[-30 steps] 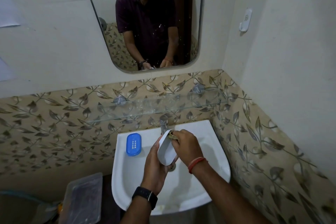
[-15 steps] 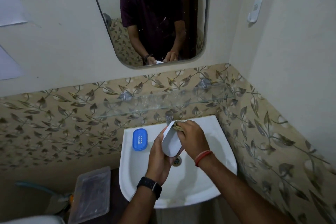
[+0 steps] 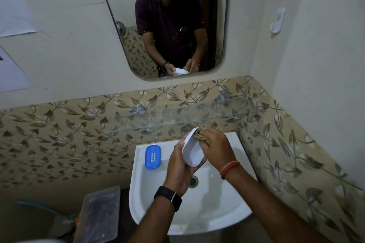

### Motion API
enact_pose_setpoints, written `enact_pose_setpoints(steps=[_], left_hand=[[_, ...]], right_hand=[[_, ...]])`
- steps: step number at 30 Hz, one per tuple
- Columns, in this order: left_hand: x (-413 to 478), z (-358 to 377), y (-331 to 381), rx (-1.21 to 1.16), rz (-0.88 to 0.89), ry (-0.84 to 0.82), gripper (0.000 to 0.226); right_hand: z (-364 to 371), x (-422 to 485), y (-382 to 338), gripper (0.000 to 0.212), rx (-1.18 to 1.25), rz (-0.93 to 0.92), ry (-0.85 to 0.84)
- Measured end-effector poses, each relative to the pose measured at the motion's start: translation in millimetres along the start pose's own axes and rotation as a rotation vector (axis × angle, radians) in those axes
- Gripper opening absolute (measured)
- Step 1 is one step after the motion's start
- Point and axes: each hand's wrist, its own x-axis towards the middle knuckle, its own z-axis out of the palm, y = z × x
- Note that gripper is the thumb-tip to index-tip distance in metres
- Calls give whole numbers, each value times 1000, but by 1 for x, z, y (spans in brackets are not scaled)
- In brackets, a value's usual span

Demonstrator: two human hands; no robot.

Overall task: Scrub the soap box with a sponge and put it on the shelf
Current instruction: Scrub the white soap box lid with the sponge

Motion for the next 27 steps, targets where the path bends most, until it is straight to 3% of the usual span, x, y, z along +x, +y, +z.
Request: enact_pose_setpoints(steps=[6, 12, 14, 18, 19, 24, 27], left_hand=[[2, 0, 8, 36, 21, -24, 40], [-8, 4, -1, -73, -42, 15, 41], [-9, 6, 0, -83, -34, 15, 42], [-6, 6, 4, -43, -4, -5, 38], [-6, 7, 4, -29, 5, -11, 38], [-8, 16, 5, -46, 23, -75, 34], [-6, 18, 4, -52, 53, -104, 31]], right_hand=[[4, -20, -13, 25, 56, -220, -320], [-4, 4, 8, 19, -48, -49, -60], [-3, -1, 3, 20, -27, -65, -56], [0, -25, -17, 23, 68, -234, -354], [-2, -24, -17, 22, 64, -239, -361], [-16, 9, 0, 18, -19, -29, -22], [-13, 7, -4, 22, -21, -15, 45]])
